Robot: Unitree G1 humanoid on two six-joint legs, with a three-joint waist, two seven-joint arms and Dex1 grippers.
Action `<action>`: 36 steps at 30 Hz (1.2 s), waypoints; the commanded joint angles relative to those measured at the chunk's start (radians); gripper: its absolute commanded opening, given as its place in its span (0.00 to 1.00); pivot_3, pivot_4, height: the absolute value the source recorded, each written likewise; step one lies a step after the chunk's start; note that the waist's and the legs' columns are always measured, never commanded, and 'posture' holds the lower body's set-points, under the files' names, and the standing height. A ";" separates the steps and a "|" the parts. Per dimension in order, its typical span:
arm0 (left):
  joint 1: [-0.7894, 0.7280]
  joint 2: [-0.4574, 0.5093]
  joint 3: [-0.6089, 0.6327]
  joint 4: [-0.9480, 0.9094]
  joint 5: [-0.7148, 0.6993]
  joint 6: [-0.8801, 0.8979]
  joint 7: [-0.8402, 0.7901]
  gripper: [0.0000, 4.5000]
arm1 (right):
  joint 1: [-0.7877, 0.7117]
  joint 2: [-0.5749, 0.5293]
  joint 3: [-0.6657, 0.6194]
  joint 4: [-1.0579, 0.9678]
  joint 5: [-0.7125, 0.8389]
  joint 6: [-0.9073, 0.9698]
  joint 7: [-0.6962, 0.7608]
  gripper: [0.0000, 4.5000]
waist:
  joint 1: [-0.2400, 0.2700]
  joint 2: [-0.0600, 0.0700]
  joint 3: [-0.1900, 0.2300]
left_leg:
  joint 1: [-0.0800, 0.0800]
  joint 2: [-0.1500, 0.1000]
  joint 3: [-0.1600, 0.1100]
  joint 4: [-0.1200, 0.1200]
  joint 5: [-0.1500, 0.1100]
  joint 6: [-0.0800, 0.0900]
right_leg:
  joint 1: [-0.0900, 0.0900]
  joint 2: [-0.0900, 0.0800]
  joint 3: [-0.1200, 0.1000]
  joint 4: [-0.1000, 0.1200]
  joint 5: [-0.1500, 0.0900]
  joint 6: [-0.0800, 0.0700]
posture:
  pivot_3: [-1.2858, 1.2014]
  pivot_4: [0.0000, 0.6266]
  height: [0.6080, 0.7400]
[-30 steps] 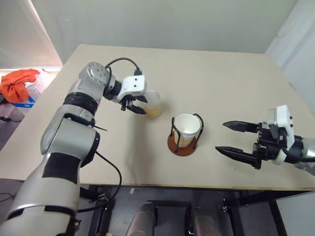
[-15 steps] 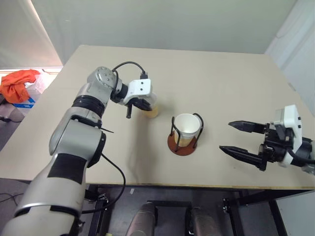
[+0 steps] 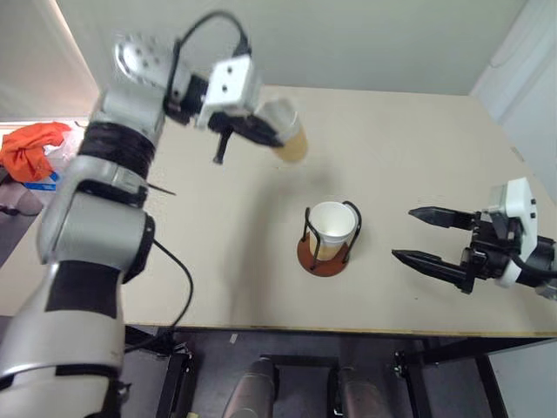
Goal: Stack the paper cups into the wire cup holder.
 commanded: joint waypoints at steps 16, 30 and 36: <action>-0.038 0.013 -0.436 -0.189 -0.352 -0.071 -0.036 0.00 | 0.087 0.012 -0.098 -0.091 0.018 -0.008 -0.051 1.00 | 0.000 0.001 0.001 | 0.001 0.002 0.000 0.003 -0.004 0.004 | 0.001 -0.001 -0.001 0.000 0.002 -0.001 | 0.52 0.24 1.00; -0.019 -0.006 -0.452 -0.202 -0.273 -0.058 -0.036 0.33 | 0.067 0.014 -0.048 -0.082 0.023 -0.024 -0.065 1.00 | 0.000 0.001 0.001 | 0.000 0.002 0.001 0.003 -0.001 0.000 | 0.001 -0.001 -0.001 0.000 0.001 0.000 | 0.52 0.24 1.00; 0.022 0.014 -0.381 -0.228 -0.229 -0.004 -0.036 0.79 | -0.004 0.006 0.036 -0.019 -0.006 -0.041 -0.024 1.00 | -0.001 0.001 0.001 | 0.000 0.002 0.001 0.003 -0.001 0.000 | 0.001 -0.001 -0.001 0.000 0.001 0.000 | 0.52 0.24 1.00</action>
